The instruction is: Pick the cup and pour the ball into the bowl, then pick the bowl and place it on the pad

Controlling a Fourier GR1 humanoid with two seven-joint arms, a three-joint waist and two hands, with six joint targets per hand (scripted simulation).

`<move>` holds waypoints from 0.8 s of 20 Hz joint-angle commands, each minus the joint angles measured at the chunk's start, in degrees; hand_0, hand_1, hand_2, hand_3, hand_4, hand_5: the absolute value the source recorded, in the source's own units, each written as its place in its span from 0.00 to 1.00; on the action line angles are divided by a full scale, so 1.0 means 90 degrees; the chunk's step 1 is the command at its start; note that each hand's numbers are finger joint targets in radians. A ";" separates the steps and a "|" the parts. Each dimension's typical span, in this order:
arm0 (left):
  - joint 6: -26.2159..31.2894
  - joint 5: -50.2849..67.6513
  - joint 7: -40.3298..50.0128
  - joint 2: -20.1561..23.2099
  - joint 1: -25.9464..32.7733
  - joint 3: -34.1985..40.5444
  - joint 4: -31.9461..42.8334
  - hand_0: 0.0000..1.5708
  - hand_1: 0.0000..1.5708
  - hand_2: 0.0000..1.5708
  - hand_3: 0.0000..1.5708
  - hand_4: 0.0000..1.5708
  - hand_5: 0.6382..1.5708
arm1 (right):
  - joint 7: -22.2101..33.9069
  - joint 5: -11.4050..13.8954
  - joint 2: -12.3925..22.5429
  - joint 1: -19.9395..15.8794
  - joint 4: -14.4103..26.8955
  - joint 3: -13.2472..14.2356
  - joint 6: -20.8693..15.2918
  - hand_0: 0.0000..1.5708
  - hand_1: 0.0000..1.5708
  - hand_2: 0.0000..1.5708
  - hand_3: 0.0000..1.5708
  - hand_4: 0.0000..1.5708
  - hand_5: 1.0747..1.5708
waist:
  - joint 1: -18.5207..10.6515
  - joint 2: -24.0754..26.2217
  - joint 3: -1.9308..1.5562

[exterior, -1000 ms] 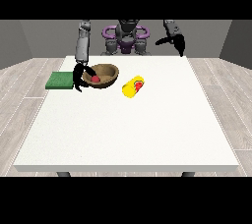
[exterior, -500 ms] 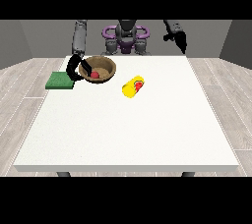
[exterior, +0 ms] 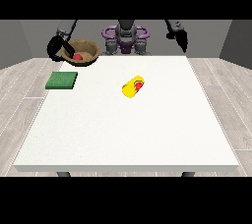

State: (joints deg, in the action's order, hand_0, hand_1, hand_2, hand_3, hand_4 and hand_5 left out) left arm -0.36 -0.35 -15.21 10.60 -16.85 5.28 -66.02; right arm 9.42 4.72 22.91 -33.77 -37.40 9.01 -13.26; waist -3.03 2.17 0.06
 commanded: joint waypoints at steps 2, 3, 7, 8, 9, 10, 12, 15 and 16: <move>-0.0028 0.0045 -0.0303 0.0169 -0.0227 0.0327 0.0254 0.00 0.00 0.00 0.00 0.65 0.85 | 0.0048 -0.0080 0.0226 0.0069 -0.0385 0.0092 0.0377 1.00 1.00 1.00 0.30 0.53 1.00 | 0.0250 -0.0429 -0.0006; 0.0012 -0.0079 -0.0115 -0.0009 0.0212 0.0018 -0.0173 0.00 0.00 0.00 0.00 0.66 0.85 | 0.0117 -0.0047 0.0394 0.0267 -0.0369 0.0167 0.0414 1.00 1.00 1.00 0.30 0.53 1.00 | 0.0019 -0.0175 -0.0007; 0.0559 0.0406 -0.0331 0.0474 -0.0231 0.0515 -0.0071 0.00 0.00 0.00 0.00 0.77 0.90 | -0.0355 -0.0199 0.0768 0.0236 -0.0205 0.0463 0.0675 1.00 1.00 1.00 0.30 0.53 1.00 | -0.0049 -0.0729 -0.0008; 0.0588 0.0559 -0.0098 0.0718 -0.0601 0.0735 -0.0135 0.00 0.00 0.00 0.00 0.80 0.93 | -0.0372 -0.0195 0.1125 0.0040 -0.0160 0.0563 0.0745 1.00 1.00 1.00 0.14 0.56 1.00 | -0.0085 -0.0893 -0.0009; 0.0832 0.0716 -0.0197 0.0882 -0.0278 0.0880 -0.0115 0.00 0.00 0.00 0.00 0.82 0.94 | -0.0627 -0.0210 0.0985 0.0451 -0.0146 0.0561 0.0744 1.00 1.00 1.00 0.00 0.57 1.00 | -0.0078 -0.0715 -0.0009; 0.1038 0.0966 -0.0150 0.1088 -0.0246 0.1074 -0.0309 0.00 0.00 0.00 0.00 0.83 0.95 | -0.0901 -0.0339 0.1236 0.0525 0.0054 0.0844 0.0685 1.00 1.00 1.00 0.00 0.58 1.00 | -0.0400 -0.0860 -0.0013; 0.1607 0.1425 -0.0326 0.1923 -0.0408 0.1793 0.0248 0.00 0.00 0.00 0.00 0.84 0.99 | -0.0751 -0.0315 0.1019 0.0493 -0.0198 0.0711 0.0629 1.00 1.00 1.00 0.00 0.56 1.00 | -0.0185 -0.0900 -0.0004; 0.1864 0.1689 -0.0421 0.2444 -0.0484 0.2260 0.0538 0.00 0.00 0.00 0.00 0.82 1.00 | -0.1368 -0.0453 0.1000 0.0645 -0.0177 0.0922 0.0601 1.00 1.00 1.00 0.00 0.55 1.00 | -0.0170 -0.1250 -0.0007; 0.2101 0.1785 -0.0882 0.2510 -0.0358 0.2417 0.0833 0.00 0.00 0.00 0.00 0.81 1.00 | -0.1365 -0.0378 0.0959 0.0597 -0.0315 0.0848 0.0505 1.00 1.00 1.00 0.00 0.52 1.00 | -0.0160 -0.1354 -0.0002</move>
State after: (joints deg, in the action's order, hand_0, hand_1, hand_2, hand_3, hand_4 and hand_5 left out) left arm 13.56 11.79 -19.56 27.50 -20.03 21.21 -63.08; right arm 0.42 1.31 31.99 -29.34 -38.92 16.29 -7.84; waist -4.88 -7.59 0.00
